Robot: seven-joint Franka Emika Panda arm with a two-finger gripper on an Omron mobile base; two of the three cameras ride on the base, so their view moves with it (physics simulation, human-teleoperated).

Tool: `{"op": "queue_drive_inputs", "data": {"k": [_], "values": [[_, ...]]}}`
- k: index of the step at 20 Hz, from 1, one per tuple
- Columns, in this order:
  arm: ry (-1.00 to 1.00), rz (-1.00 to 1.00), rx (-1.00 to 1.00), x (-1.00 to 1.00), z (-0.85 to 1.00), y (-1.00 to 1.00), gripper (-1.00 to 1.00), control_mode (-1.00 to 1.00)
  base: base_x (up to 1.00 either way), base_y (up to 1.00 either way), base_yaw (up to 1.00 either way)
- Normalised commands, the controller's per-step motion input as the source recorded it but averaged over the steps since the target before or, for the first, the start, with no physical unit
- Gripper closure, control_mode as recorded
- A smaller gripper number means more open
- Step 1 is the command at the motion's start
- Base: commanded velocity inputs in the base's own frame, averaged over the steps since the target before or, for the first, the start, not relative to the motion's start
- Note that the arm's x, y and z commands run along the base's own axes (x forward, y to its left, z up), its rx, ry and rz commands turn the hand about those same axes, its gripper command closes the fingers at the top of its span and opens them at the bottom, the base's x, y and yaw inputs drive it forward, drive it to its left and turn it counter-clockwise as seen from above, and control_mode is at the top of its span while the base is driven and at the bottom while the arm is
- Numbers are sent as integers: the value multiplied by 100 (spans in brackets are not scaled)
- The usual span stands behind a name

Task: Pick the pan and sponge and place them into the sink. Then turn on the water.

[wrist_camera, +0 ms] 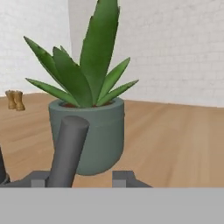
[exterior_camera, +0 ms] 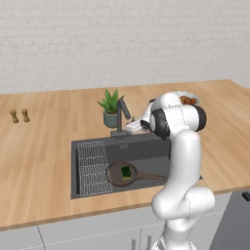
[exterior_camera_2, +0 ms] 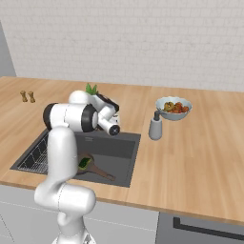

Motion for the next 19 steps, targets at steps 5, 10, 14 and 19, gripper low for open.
{"op": "queue_drive_inputs", "data": {"k": [5,10,14,19], "values": [[0,-10,2,0,-56,-100,100,-100,0,0,0],[1,-10,3,0,-53,-100,100,-100,0,0,0],[0,-8,27,0,-6,-100,100,-100,0,0,0],[0,-6,39,0,3,-100,100,-100,0,0,0]]}}
